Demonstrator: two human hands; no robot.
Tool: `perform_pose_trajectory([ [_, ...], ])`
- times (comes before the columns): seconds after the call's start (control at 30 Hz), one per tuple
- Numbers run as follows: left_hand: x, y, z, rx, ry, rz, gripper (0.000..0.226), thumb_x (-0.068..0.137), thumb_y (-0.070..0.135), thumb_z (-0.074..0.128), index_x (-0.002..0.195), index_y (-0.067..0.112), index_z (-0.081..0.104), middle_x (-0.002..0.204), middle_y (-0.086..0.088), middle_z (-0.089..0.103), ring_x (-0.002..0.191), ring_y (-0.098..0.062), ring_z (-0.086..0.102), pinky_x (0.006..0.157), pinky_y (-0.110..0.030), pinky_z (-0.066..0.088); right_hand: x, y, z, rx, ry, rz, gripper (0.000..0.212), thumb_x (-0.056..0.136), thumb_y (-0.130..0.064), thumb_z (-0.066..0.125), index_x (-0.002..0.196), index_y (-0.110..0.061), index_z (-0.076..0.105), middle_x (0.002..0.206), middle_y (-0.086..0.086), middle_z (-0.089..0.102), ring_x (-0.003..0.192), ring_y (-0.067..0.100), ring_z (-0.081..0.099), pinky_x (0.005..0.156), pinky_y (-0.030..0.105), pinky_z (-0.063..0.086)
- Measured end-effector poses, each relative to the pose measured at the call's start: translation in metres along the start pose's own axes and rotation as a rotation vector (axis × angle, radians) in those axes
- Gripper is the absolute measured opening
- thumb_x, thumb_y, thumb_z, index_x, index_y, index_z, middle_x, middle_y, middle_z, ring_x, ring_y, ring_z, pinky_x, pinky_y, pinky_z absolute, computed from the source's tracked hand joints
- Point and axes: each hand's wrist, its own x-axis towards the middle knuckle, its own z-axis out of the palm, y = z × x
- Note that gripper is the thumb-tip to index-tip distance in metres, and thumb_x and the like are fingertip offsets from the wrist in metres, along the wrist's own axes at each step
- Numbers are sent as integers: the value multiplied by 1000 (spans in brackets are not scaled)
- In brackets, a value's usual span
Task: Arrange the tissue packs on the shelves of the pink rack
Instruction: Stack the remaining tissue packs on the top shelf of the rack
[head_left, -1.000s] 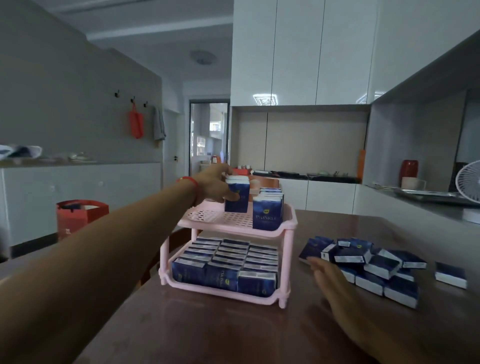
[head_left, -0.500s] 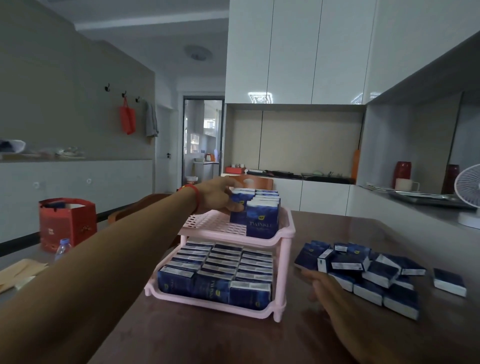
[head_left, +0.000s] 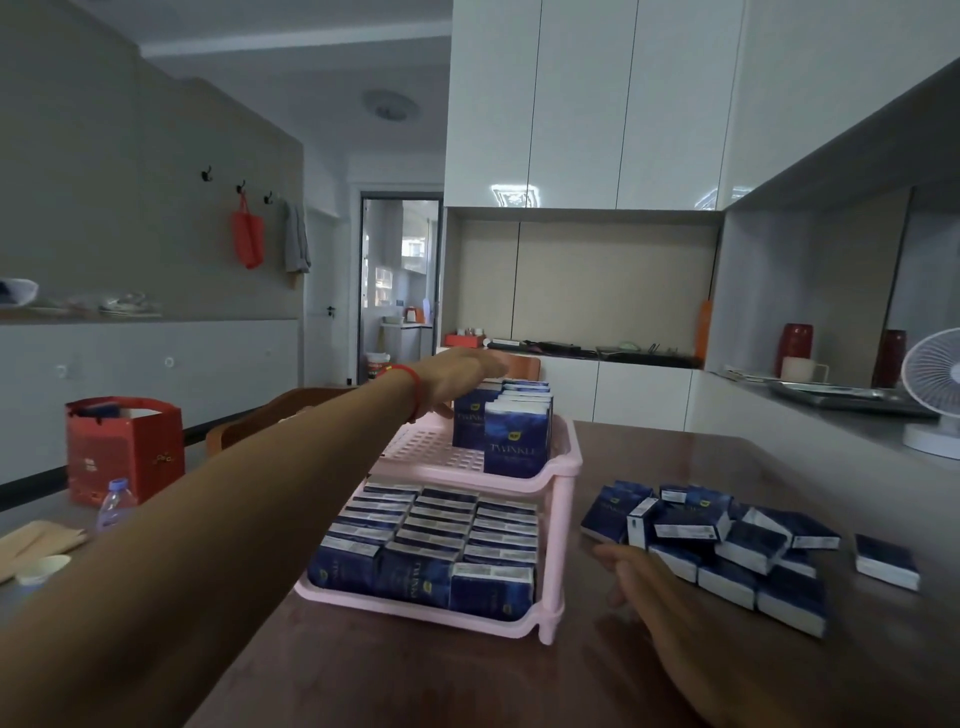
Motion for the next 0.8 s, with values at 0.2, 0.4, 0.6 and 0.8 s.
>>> perform_pose_trajectory([
  [0.2,5,0,6,60,58,104,27,102,29,51,114,10,66,93,1,67,92,-19,62,77,-32,50,0,0,5,94,-6,27,63,79,-89,27,123,-53,54,125,-33,56,118,-12,50,101,15,37],
  [0.4,6,0,7,38,95,125,24,100,28,55,106,9,69,93,-4,70,89,-18,62,76,-31,51,-2,1,4,82,-32,25,55,86,-84,27,126,-55,51,129,-34,52,121,-17,45,105,11,34],
  [0.6,7,3,9,5,120,79,31,100,36,53,117,14,67,109,-9,70,101,-27,64,85,-38,52,-1,1,5,46,-23,25,41,92,-75,29,121,-58,53,124,-33,55,116,-14,48,102,14,36],
  [0.8,-3,0,7,58,270,164,35,102,35,46,125,15,62,120,-5,65,114,-24,58,101,-42,47,4,3,7,58,-37,56,38,96,-67,34,124,-51,54,128,-26,56,120,-7,51,103,17,37],
])
